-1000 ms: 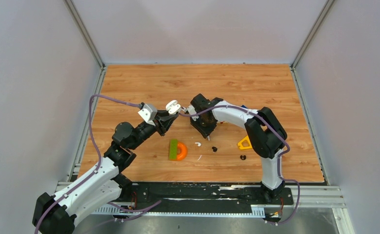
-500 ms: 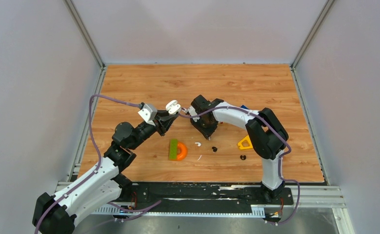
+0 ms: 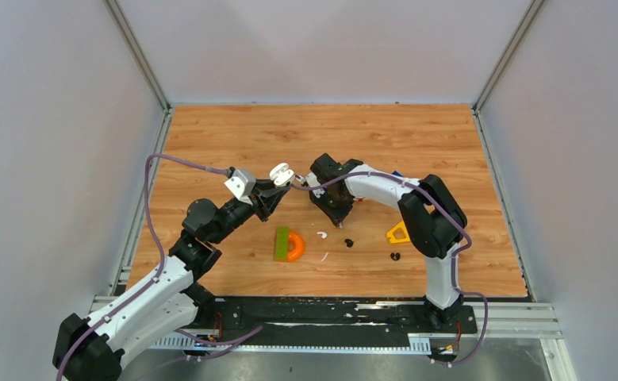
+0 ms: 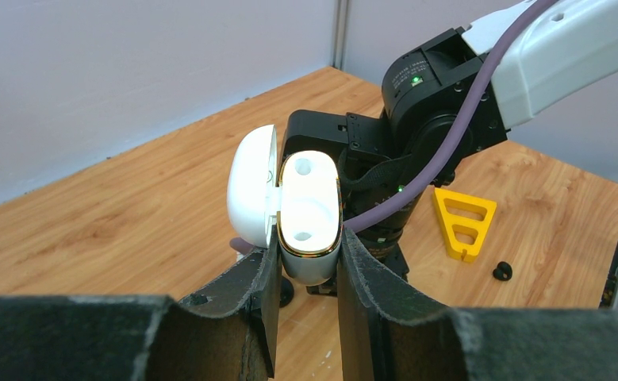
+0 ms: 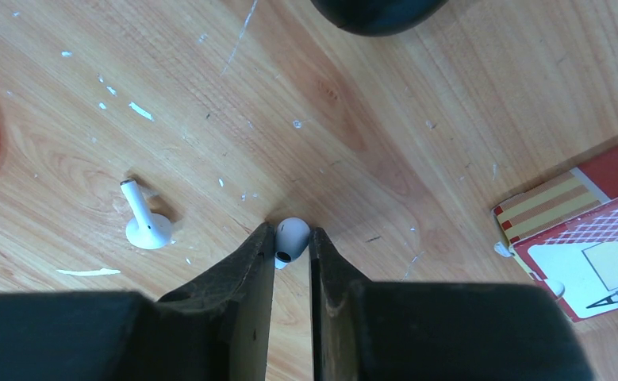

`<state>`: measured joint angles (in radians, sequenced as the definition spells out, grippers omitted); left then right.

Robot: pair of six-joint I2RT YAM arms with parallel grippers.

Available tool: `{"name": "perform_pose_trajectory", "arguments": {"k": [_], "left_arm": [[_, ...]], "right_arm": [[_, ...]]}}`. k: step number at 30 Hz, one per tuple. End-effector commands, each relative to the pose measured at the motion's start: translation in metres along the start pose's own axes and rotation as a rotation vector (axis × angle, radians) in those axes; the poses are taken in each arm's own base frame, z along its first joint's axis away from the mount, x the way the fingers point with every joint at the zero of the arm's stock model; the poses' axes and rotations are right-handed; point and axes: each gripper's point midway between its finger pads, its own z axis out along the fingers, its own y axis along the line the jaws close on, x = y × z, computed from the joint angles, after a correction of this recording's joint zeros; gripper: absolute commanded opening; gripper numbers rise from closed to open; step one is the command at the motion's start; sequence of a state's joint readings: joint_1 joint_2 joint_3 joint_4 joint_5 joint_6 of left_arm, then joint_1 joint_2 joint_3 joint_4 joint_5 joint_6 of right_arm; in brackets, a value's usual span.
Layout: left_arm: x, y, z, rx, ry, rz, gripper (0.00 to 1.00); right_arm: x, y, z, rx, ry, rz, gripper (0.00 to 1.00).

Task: Insert the wireless bluetooth earbuds into the charging case
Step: Pick up the earbud from the center of the board, then place the earbud in the charging case.

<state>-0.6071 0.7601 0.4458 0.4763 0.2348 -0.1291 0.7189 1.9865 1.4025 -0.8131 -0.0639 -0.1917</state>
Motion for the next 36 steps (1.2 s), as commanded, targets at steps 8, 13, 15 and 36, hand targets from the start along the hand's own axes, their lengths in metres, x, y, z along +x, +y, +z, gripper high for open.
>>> {"name": "perform_pose_trajectory", "arguments": {"k": [8,13,15,36], "left_arm": [[-0.022,-0.004,0.001,0.024,-0.074,0.012,0.0],[-0.022,-0.012,0.001,0.064,-0.081,0.004,0.0],[-0.018,-0.016,0.002,0.089,-0.073,-0.004,0.0],[-0.019,-0.054,0.049,0.312,-0.046,-0.227,0.0]], "right_arm": [[-0.028,-0.029,-0.081,-0.101,-0.252,0.109,0.0],[-0.042,-0.034,-0.134,-0.181,-0.472,0.109,0.0],[-0.051,-0.031,-0.163,-0.181,-0.596,0.067,0.0],[-0.099,0.062,-0.362,-0.42,-1.239,-0.355,0.0]]}}
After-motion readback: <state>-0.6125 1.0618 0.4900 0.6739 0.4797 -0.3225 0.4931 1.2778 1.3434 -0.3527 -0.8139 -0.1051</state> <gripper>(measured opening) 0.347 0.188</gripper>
